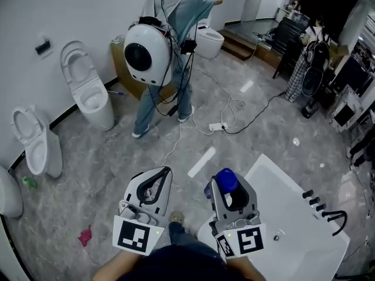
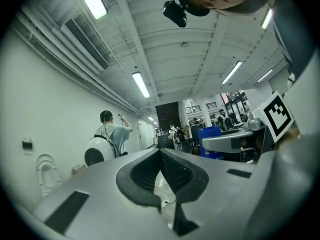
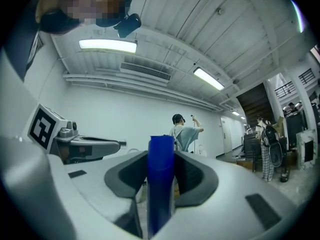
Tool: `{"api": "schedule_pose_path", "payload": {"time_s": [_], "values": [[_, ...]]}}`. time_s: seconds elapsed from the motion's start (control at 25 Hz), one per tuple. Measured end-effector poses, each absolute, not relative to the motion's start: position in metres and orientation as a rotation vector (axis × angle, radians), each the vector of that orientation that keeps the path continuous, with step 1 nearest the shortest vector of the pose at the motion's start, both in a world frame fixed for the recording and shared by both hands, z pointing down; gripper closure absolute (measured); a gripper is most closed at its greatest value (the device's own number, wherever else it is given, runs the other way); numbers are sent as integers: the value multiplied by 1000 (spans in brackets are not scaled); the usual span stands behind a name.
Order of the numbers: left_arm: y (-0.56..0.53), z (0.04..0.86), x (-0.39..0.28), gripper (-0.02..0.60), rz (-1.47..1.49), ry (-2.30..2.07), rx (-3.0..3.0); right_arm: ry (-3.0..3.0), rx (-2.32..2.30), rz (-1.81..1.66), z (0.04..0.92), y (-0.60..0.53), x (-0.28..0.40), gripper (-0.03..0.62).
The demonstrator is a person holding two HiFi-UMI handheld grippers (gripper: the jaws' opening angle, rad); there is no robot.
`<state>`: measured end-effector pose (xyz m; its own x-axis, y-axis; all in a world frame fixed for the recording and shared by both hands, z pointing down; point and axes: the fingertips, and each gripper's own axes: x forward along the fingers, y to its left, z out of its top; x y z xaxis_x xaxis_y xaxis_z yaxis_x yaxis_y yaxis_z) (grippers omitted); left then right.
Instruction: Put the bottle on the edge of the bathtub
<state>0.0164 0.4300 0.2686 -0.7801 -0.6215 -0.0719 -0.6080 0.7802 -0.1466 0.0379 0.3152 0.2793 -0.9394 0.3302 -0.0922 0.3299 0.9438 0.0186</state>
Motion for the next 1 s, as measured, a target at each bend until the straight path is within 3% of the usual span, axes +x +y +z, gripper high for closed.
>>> {"api": "schedule_pose_path", "payload": {"time_s": [0.48, 1.0], "values": [[313, 277, -143, 557, -149, 2781, -1227, 3040, 229, 28, 285, 197, -96, 427], [178, 294, -224, 557, -89, 2545, -1676, 3081, -432, 95, 296, 60, -110, 428]]}}
